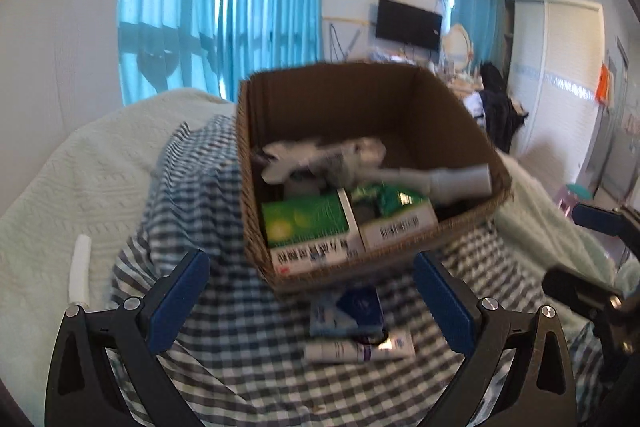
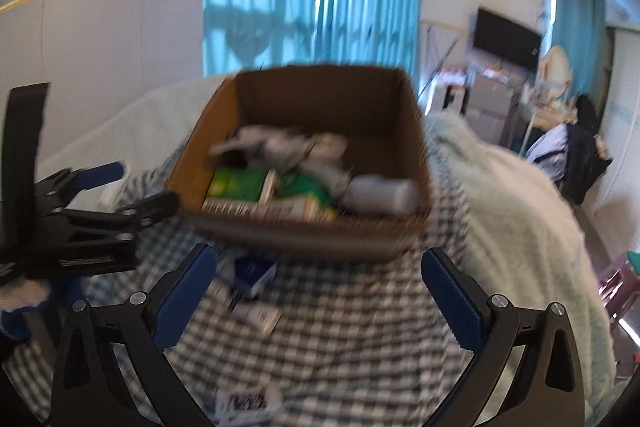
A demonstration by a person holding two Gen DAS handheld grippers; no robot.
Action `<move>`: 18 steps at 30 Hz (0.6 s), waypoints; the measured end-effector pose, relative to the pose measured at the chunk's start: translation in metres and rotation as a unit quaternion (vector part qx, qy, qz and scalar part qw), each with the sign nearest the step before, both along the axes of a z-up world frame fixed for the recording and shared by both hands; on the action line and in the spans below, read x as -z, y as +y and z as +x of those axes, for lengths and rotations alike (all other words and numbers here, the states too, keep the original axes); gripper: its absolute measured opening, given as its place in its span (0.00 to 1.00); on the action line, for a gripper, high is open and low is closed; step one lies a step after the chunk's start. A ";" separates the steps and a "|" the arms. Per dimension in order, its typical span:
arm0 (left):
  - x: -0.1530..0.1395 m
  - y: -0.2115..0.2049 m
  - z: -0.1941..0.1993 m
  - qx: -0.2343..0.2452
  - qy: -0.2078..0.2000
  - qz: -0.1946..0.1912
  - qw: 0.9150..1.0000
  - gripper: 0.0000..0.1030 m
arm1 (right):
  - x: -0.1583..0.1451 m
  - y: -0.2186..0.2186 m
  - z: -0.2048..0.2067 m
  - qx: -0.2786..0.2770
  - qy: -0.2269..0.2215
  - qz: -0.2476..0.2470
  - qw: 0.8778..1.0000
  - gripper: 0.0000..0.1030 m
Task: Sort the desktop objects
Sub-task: 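Withdraw both grippers from the box toward the remaining items, then grasp the blue tissue pack with the left gripper while the right grasps the black-labelled white packet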
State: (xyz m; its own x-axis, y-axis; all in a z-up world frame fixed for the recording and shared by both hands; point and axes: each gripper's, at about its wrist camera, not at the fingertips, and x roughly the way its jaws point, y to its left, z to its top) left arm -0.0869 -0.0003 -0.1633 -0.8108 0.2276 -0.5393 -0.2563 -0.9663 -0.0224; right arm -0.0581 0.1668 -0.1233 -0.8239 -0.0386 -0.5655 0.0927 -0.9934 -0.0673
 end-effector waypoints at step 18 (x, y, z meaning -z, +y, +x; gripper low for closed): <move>0.068 0.039 -0.041 0.035 -0.122 -0.054 0.990 1.00 | 0.084 -0.024 -0.003 -0.059 -0.219 0.026 0.974 0.99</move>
